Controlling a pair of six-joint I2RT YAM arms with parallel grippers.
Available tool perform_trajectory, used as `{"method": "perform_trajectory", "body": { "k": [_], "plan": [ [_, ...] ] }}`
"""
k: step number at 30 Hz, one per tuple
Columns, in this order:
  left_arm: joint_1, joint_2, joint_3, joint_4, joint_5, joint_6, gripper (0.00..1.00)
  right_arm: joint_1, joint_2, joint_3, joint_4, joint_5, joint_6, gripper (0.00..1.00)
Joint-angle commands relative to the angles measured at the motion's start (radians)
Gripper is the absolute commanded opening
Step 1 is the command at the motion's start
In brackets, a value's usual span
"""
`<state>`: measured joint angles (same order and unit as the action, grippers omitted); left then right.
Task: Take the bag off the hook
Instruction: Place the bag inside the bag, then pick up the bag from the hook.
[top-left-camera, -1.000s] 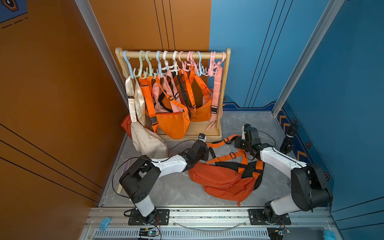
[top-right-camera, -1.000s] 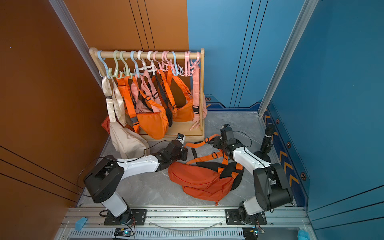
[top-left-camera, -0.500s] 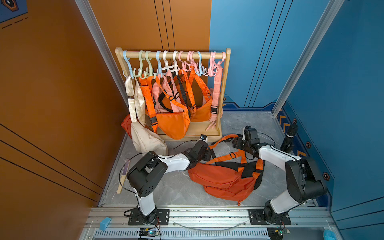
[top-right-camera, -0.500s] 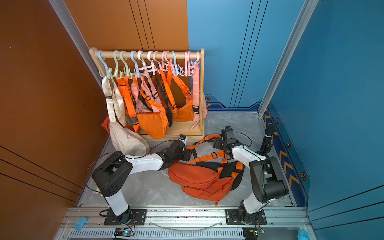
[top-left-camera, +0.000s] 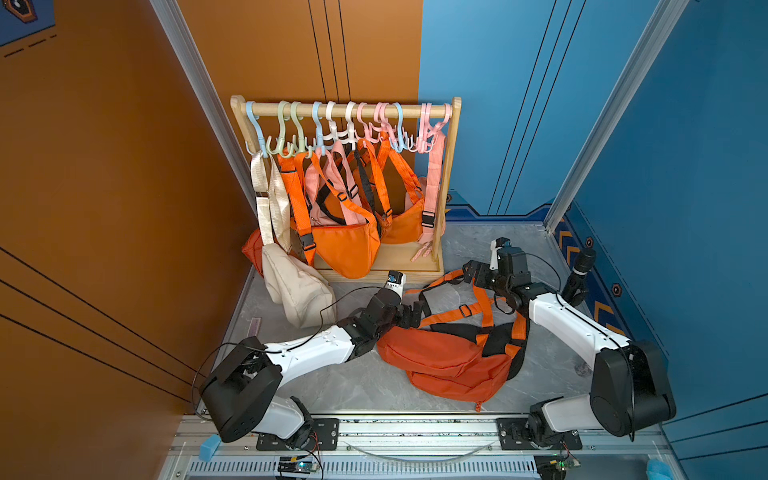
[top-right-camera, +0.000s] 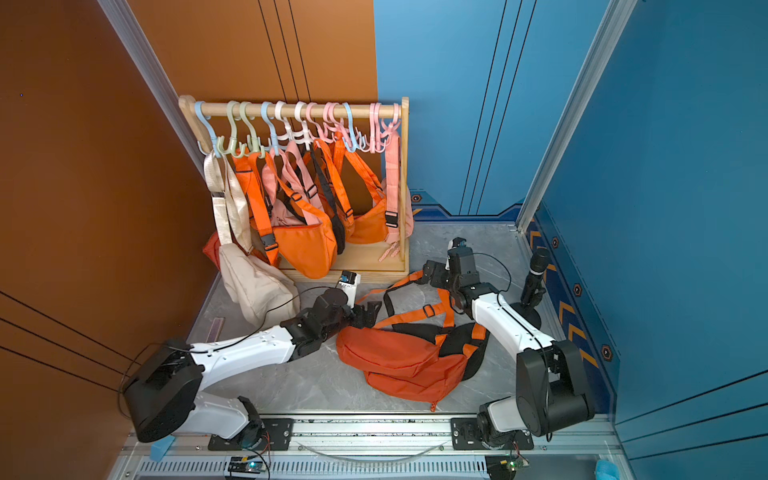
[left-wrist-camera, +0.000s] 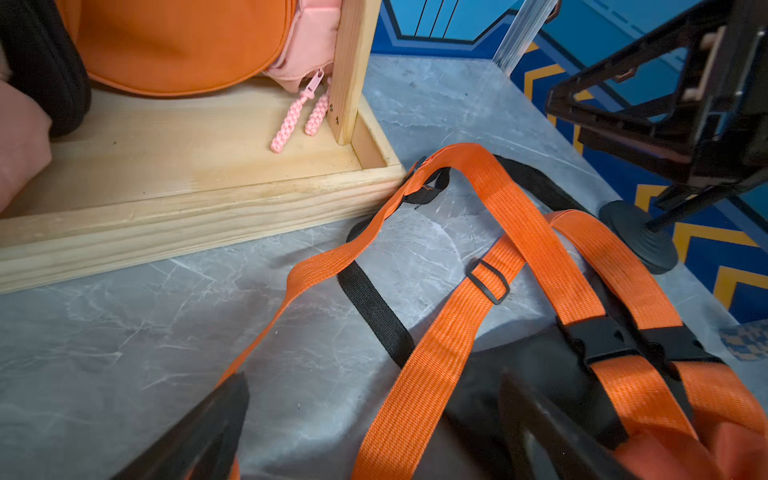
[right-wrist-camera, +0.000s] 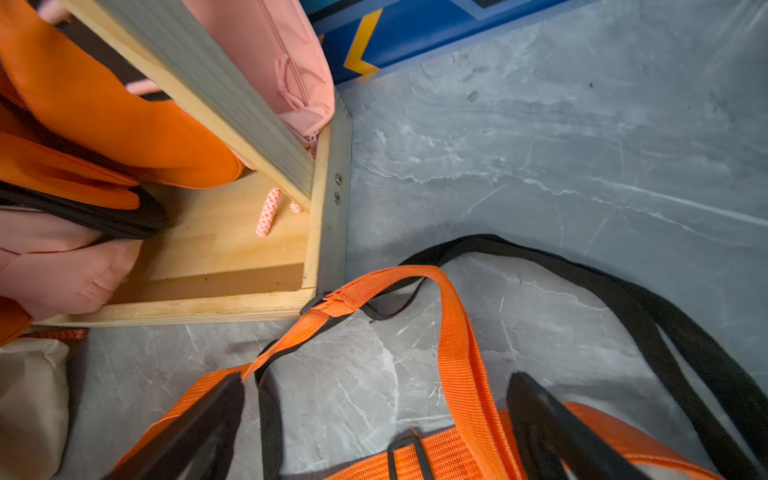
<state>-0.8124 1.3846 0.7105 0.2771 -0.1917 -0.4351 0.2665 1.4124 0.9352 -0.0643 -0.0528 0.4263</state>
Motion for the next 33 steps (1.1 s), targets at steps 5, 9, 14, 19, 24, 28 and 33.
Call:
{"method": "perform_trajectory", "body": {
  "k": [5, 9, 14, 19, 24, 28, 33],
  "plan": [
    [-0.002, -0.238, -0.103, -0.032, -0.042, -0.013, 0.94, 0.091, -0.069, 0.131, -0.097, 0.02, -0.092, 1.0],
    [0.01, -0.381, -0.114, -0.153, -0.076, -0.013, 0.94, 0.135, -0.058, 0.238, -0.135, 0.012, -0.133, 0.96],
    [0.037, -0.554, -0.121, -0.294, -0.097, -0.015, 0.94, 0.189, 0.007, 0.389, -0.176, -0.022, -0.177, 0.89],
    [0.077, -0.698, -0.139, -0.415, -0.107, -0.013, 0.94, 0.274, 0.094, 0.552, -0.22, -0.039, -0.256, 0.91],
    [0.125, -0.823, -0.145, -0.552, -0.114, -0.015, 0.94, 0.366, 0.219, 0.763, -0.338, 0.018, -0.343, 0.98],
    [0.154, -0.912, -0.141, -0.628, -0.119, -0.015, 1.0, 0.419, 0.294, 0.879, -0.359, 0.037, -0.384, 0.99],
    [0.176, -0.976, -0.123, -0.693, -0.129, 0.006, 0.98, 0.479, 0.367, 0.981, -0.345, 0.027, -0.396, 0.98]
  ]
}}
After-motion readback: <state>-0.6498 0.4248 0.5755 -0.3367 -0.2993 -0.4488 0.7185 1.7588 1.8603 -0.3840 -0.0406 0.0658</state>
